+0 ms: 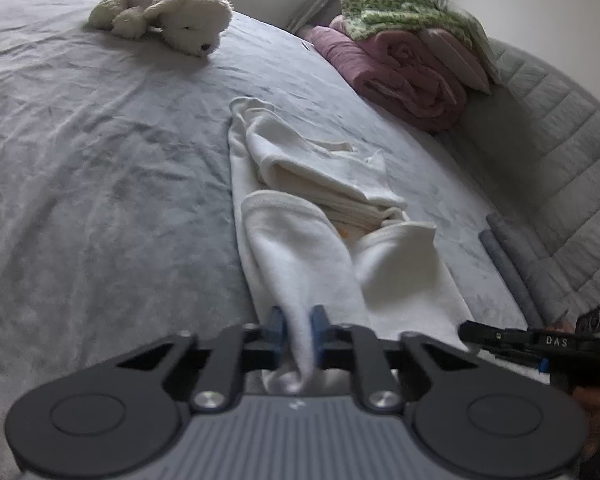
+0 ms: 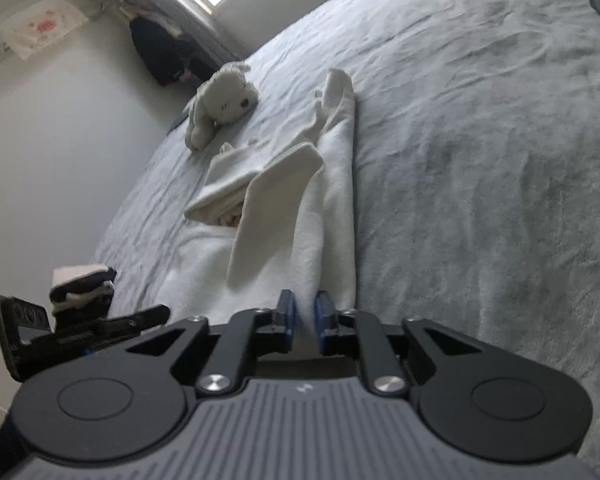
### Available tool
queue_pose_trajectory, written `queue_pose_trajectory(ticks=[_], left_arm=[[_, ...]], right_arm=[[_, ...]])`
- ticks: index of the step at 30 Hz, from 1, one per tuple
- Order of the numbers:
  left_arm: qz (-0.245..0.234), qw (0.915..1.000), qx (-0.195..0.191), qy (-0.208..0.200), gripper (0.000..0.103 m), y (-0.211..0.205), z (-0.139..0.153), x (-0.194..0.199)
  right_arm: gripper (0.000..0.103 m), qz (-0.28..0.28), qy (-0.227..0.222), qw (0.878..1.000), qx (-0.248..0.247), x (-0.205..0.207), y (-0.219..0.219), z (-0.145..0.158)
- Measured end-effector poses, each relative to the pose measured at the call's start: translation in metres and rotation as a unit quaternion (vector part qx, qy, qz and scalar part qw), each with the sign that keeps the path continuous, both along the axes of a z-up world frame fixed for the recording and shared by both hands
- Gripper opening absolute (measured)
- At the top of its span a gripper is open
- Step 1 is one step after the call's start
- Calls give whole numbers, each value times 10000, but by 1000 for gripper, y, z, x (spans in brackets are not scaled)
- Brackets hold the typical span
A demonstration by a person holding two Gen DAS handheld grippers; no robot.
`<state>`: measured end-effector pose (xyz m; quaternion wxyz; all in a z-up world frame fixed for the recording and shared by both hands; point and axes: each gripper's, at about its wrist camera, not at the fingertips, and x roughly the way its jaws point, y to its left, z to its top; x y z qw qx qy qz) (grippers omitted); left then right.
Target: Fold clothes
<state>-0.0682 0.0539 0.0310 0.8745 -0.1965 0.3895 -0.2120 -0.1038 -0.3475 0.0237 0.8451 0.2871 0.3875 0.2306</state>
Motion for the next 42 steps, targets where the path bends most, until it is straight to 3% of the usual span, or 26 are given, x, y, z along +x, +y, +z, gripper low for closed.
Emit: queue_pose_trajectory(ticks=[4, 11, 17, 20, 22, 24, 27, 32, 33, 34, 35, 38, 42], left_arm=[[-18, 9998, 33, -194, 8, -2, 3, -2], [-23, 9996, 243, -169, 8, -4, -4, 1], [-141, 9980, 489, -361, 9, -8, 0, -2], [-148, 9975, 518, -466, 20, -6, 6, 1], [-127, 9971, 475, -574, 42, -4, 13, 7], [-113, 9962, 556, -658, 44, -5, 18, 19], [-186, 9958, 674, -594, 44, -9, 16, 36], [-381, 9928, 1024, -498, 40, -22, 5, 51], [-421, 9918, 1084, -533, 34, -24, 5, 52], [-457, 9907, 1143, -587, 27, -26, 5, 51], [-492, 9894, 1201, -648, 23, -28, 5, 50], [-574, 9882, 1169, -804, 11, -27, 12, 46], [-717, 9921, 280, -990, 6, -13, 24, 46]], right_arm=[[9, -213, 19, 9991, 376, -13, -8, 1], [9, -251, 598, 9969, 437, 2, -9, -18], [9, -190, 758, 9956, 517, -3, -14, -17], [13, -60, 678, 9975, 182, 1, -11, -10], [16, 72, 466, 9988, -147, 10, -6, 1], [18, 132, 249, 9988, -398, 22, -3, 12], [33, 71, -71, 9987, -508, 49, -7, 25], [33, 621, -457, 9898, -1199, 87, 9, 29], [30, 721, -475, 9872, -1342, 91, 14, 26], [18, 766, -492, 9856, -1422, 92, 15, 22], [14, 800, -508, 9843, -1489, 93, 15, 18], [12, 780, -443, 9867, -1354, 95, 11, 15], [11, 779, -304, 9904, -1102, 101, 7, 16]])
